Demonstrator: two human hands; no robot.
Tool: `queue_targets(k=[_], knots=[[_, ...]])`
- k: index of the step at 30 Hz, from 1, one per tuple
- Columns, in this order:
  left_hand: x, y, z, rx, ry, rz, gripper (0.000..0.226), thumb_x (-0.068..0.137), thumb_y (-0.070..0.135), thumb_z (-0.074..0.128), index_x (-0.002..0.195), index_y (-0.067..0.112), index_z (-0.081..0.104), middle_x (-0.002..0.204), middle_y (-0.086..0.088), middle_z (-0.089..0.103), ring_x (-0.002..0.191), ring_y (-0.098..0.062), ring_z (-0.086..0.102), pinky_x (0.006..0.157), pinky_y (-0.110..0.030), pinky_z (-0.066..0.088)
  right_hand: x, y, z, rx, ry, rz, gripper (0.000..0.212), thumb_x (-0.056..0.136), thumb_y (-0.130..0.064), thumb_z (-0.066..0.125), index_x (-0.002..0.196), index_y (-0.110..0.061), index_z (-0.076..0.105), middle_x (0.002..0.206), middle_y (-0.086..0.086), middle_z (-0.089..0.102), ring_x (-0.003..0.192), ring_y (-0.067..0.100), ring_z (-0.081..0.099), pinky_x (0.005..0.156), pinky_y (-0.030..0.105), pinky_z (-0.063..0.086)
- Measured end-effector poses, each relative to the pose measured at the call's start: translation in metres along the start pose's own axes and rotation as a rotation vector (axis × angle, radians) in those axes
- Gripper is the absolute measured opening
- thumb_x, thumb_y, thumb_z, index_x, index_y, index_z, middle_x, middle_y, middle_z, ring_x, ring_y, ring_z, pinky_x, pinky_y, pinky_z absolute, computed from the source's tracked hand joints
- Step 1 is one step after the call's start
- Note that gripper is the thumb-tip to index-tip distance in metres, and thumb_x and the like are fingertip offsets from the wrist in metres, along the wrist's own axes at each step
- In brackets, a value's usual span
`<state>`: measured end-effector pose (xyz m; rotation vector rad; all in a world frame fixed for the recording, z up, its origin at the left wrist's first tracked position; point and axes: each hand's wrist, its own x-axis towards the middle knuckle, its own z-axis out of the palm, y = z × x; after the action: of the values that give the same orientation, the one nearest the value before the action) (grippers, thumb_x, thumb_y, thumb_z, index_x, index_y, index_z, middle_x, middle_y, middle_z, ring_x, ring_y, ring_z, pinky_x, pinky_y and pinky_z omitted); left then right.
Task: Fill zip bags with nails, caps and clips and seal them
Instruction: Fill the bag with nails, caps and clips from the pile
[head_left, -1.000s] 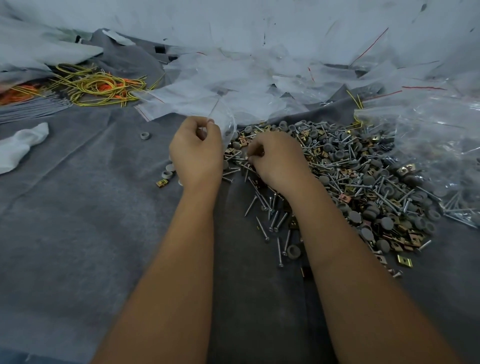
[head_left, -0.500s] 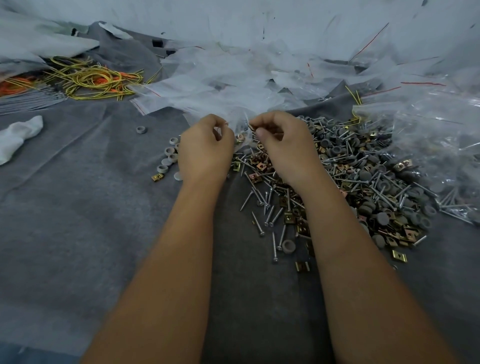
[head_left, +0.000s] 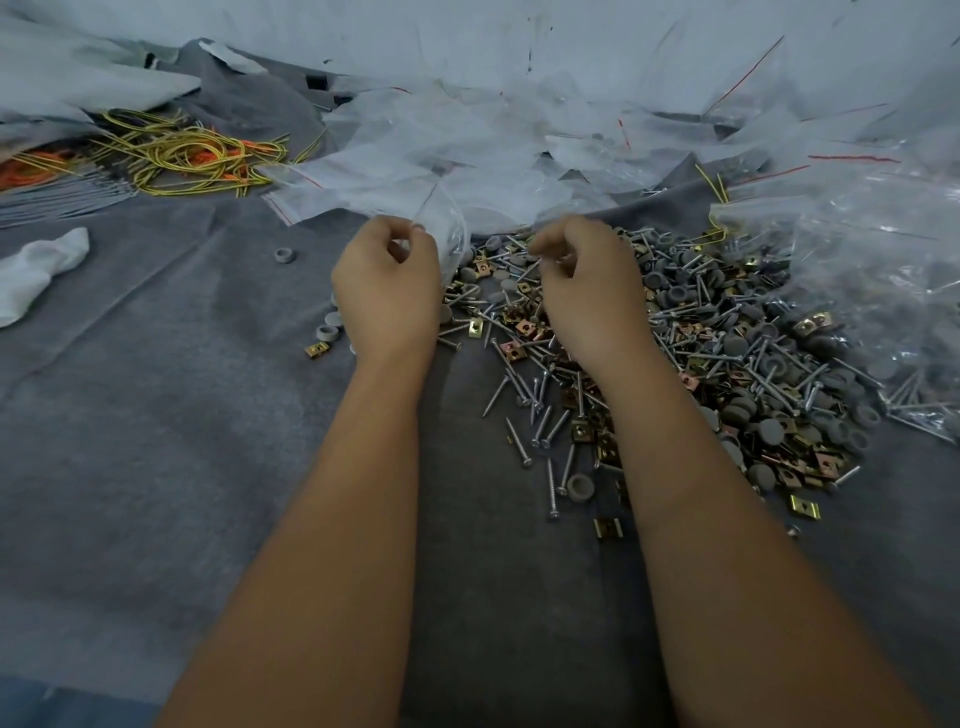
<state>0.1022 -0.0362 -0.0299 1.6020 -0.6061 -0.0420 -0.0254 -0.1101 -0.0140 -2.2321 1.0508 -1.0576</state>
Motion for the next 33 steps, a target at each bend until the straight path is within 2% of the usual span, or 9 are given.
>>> queue_targets(k=[4, 7, 12, 17, 20, 23, 27, 30, 33], knots=[[0.0, 0.002, 0.0, -0.03, 0.0, -0.008, 0.013, 0.092, 0.02, 0.056, 0.083, 0.018, 0.064, 0.063, 0.004, 0.053, 0.057, -0.01, 0.046, 0.055, -0.025, 0.039, -0.003, 0.002, 0.002, -0.208, -0.169, 0.005, 0.03, 0.091, -0.005, 0.054, 0.109, -0.021, 0.071, 0.115, 0.004, 0.064, 0.107, 0.022, 0.058, 0.094, 0.041, 0.049], [0.0, 0.002, 0.001, -0.038, 0.013, -0.02, 0.013, 0.092, 0.02, 0.056, 0.081, 0.019, 0.064, 0.063, 0.005, 0.053, 0.055, -0.008, 0.045, 0.053, -0.022, 0.038, -0.006, -0.006, 0.002, -0.169, -0.245, -0.063, 0.029, 0.087, -0.008, 0.059, 0.105, -0.024, 0.075, 0.108, 0.0, 0.07, 0.102, 0.019, 0.061, 0.094, 0.039, 0.05], [0.0, 0.001, 0.002, -0.038, 0.001, -0.017, 0.012, 0.091, 0.019, 0.056, 0.083, 0.016, 0.065, 0.065, 0.004, 0.055, 0.059, -0.011, 0.047, 0.057, -0.027, 0.039, -0.011, -0.014, 0.011, -0.401, -0.383, -0.216, 0.022, 0.082, -0.033, 0.069, 0.104, -0.032, 0.073, 0.108, -0.001, 0.061, 0.114, 0.025, 0.046, 0.097, 0.038, 0.035], [0.0, 0.001, 0.002, -0.041, -0.009, -0.01, 0.012, 0.09, 0.019, 0.057, 0.082, 0.016, 0.065, 0.063, 0.003, 0.055, 0.058, -0.012, 0.047, 0.057, -0.027, 0.039, -0.011, -0.013, 0.015, -0.414, -0.359, -0.237, 0.017, 0.085, -0.028, 0.07, 0.101, -0.032, 0.073, 0.109, -0.004, 0.06, 0.116, 0.023, 0.043, 0.095, 0.036, 0.03], [0.0, 0.0, 0.002, -0.048, -0.003, -0.004, 0.011, 0.09, 0.018, 0.057, 0.083, 0.016, 0.065, 0.066, 0.001, 0.057, 0.061, -0.014, 0.05, 0.059, -0.03, 0.042, -0.009, -0.011, 0.013, -0.363, -0.356, -0.227, 0.014, 0.083, -0.021, 0.071, 0.093, -0.03, 0.074, 0.107, -0.003, 0.064, 0.113, 0.022, 0.048, 0.096, 0.037, 0.036], [0.001, 0.0, 0.002, -0.047, -0.002, 0.002, 0.011, 0.09, 0.018, 0.057, 0.082, 0.017, 0.065, 0.065, 0.002, 0.055, 0.06, -0.013, 0.049, 0.059, -0.03, 0.041, -0.009, -0.008, 0.011, -0.182, -0.291, -0.145, 0.013, 0.085, -0.014, 0.07, 0.093, -0.023, 0.074, 0.097, -0.004, 0.069, 0.097, 0.016, 0.06, 0.089, 0.033, 0.047], [0.0, -0.002, 0.003, 0.033, -0.059, 0.034, 0.012, 0.091, 0.022, 0.057, 0.08, 0.023, 0.062, 0.061, 0.008, 0.052, 0.056, -0.009, 0.048, 0.056, -0.026, 0.039, -0.008, -0.01, 0.006, 0.106, -0.074, -0.023, 0.012, 0.089, -0.013, 0.064, 0.087, -0.025, 0.064, 0.083, -0.013, 0.062, 0.079, 0.005, 0.058, 0.073, 0.022, 0.049], [-0.004, -0.002, 0.005, 0.179, -0.184, 0.101, 0.01, 0.092, 0.027, 0.056, 0.084, 0.025, 0.061, 0.061, 0.008, 0.051, 0.055, -0.008, 0.048, 0.052, -0.027, 0.037, -0.007, -0.014, 0.003, 0.232, 0.019, -0.021, 0.009, 0.085, -0.017, 0.065, 0.083, -0.025, 0.064, 0.088, -0.007, 0.062, 0.08, 0.005, 0.058, 0.072, 0.02, 0.045], [-0.007, -0.002, 0.007, 0.219, -0.247, 0.146, 0.011, 0.091, 0.028, 0.056, 0.081, 0.026, 0.06, 0.057, 0.008, 0.05, 0.052, -0.005, 0.045, 0.05, -0.025, 0.031, -0.007, -0.012, 0.007, 0.121, -0.012, -0.056, 0.007, 0.083, -0.021, 0.07, 0.089, -0.024, 0.072, 0.099, -0.005, 0.057, 0.097, 0.012, 0.055, 0.086, 0.025, 0.044]])
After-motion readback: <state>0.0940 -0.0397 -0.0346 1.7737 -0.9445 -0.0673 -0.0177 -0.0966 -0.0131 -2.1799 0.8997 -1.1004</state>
